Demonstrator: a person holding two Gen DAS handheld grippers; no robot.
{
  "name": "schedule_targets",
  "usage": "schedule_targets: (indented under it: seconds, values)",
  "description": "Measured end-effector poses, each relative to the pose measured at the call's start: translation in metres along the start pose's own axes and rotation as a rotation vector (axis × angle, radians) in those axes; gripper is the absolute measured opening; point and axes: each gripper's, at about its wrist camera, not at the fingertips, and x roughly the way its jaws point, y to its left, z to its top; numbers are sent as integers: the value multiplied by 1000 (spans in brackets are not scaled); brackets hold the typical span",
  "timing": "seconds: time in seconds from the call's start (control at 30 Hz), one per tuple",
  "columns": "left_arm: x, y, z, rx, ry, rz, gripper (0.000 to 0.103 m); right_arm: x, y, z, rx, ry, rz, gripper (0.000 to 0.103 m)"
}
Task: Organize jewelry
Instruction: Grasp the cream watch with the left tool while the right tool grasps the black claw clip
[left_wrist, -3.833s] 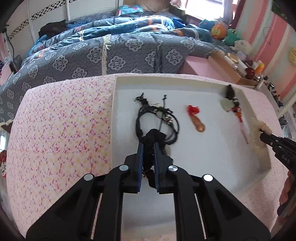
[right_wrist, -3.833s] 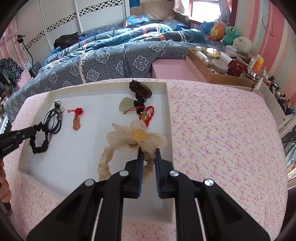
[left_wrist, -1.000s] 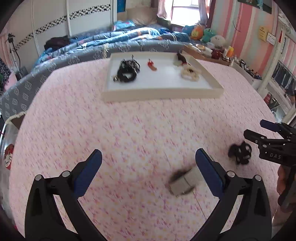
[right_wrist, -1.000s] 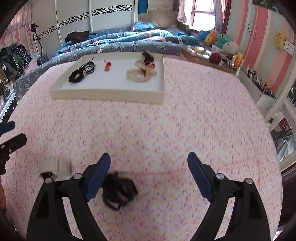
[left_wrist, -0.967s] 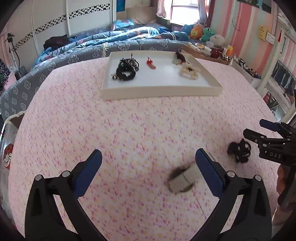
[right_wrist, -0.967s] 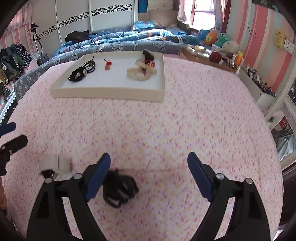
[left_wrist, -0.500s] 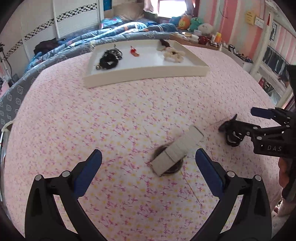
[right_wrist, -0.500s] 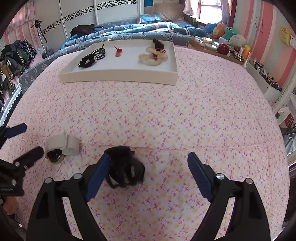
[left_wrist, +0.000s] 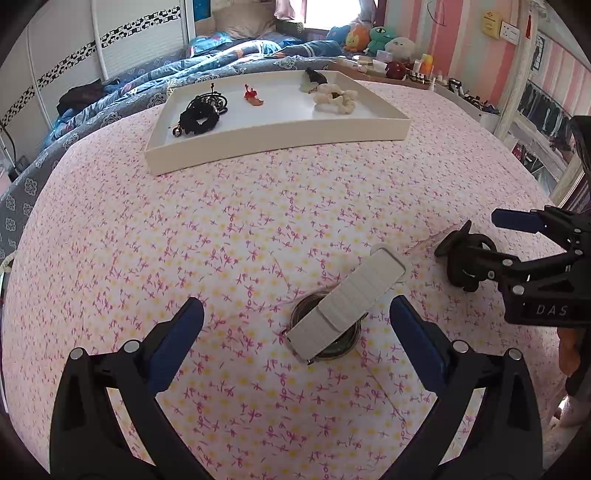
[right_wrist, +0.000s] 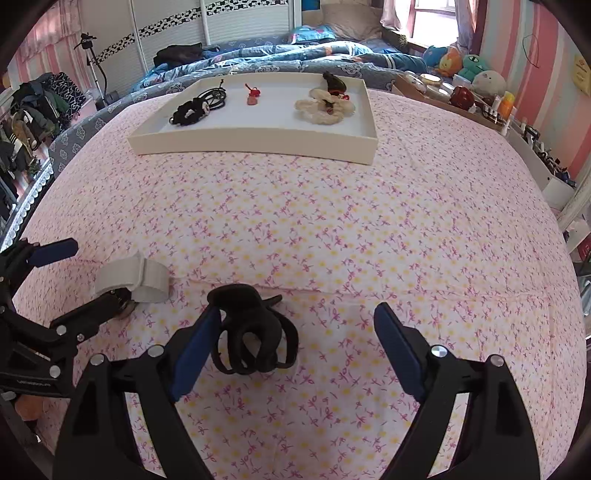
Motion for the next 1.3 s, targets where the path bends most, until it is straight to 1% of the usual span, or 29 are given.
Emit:
schedule_targets:
  seconds: [0.07,0.13,0.27,0.3,0.4,0.47,0.5,0.6,0.67,0.73,0.77,0.97,1.1,1.3]
  values:
    - [0,0,0,2,-2,-5,98,0,1,0,-4,-1,2,83]
    - [0,-1,0,9,-6,-9,90,-1,1,0,-2,-1,21,79]
    - [5,-3,1,15,13,-32,82,-1,-1,0,10,9,59,69]
    - [6,-3,1,16,17,-36,80,0,0,0,13,13,73,66]
    - [9,-5,1,20,26,-49,71,1,2,0,16,24,102,59]
    - [12,-5,0,20,37,-52,67,2,4,0,14,28,116,55]
    - [13,-5,0,20,42,-57,63,2,4,0,13,31,126,51]
    - [13,-4,0,14,44,-86,55,3,7,0,10,41,149,43]
    - [12,-4,0,17,42,-93,52,3,7,-1,8,39,146,43]
    - [12,-6,0,19,43,-107,44,2,7,-1,11,39,148,43]
    - [12,-6,0,20,43,-114,43,2,7,-1,12,39,148,43]
    - [12,-7,-1,23,42,-107,40,2,7,-1,10,35,145,42]
    - [11,-7,-1,21,41,-96,35,0,7,0,10,33,145,41]
    - [10,-5,-1,13,40,-94,31,-1,6,1,8,29,138,40]
